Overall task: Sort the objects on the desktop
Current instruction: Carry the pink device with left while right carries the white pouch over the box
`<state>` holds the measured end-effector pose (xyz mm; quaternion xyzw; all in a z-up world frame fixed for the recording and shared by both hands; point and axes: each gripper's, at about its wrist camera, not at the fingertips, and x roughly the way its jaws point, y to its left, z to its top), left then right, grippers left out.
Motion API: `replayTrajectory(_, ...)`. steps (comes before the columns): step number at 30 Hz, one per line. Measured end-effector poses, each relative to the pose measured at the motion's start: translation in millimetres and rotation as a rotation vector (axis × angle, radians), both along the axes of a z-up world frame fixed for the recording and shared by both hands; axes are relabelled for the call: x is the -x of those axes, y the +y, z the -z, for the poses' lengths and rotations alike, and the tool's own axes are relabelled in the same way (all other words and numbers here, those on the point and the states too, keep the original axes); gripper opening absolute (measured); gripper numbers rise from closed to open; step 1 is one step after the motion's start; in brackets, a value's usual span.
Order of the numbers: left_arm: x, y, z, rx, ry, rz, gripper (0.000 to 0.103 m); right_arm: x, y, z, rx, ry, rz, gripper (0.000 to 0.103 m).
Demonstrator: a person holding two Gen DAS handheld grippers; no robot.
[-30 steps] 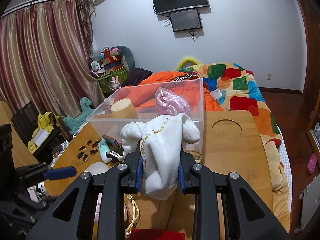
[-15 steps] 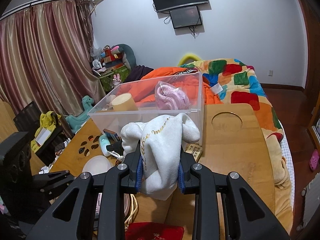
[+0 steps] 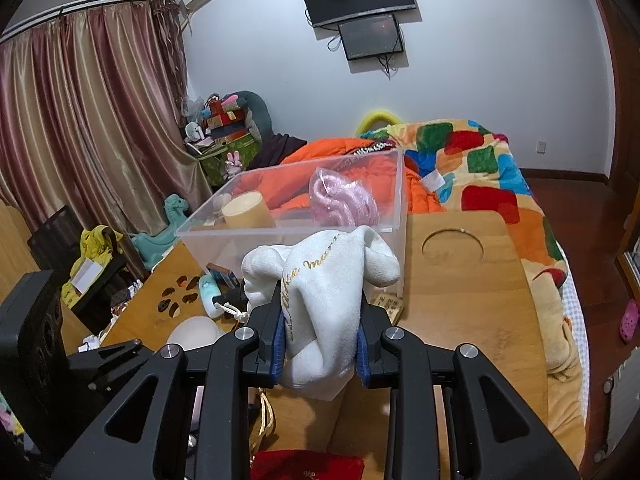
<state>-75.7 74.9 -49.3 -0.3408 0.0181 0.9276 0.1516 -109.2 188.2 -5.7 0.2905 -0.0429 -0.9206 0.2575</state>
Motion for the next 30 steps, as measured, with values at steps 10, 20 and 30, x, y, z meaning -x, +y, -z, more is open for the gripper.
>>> replayTrajectory(10, 13, -41, -38, -0.057, 0.078, -0.080, 0.056, 4, -2, -32, 0.002, 0.071, -0.006, 0.024)
replayTrajectory(20, 49, -85, -69, -0.093, 0.095, -0.126, 0.056, 19, -19, -52, -0.015, 0.117, -0.017, 0.024)
replayTrajectory(30, 94, -109, -70, -0.076, 0.074, -0.176, 0.056, 47, -32, -51, -0.026, 0.105, -0.026, 0.024)
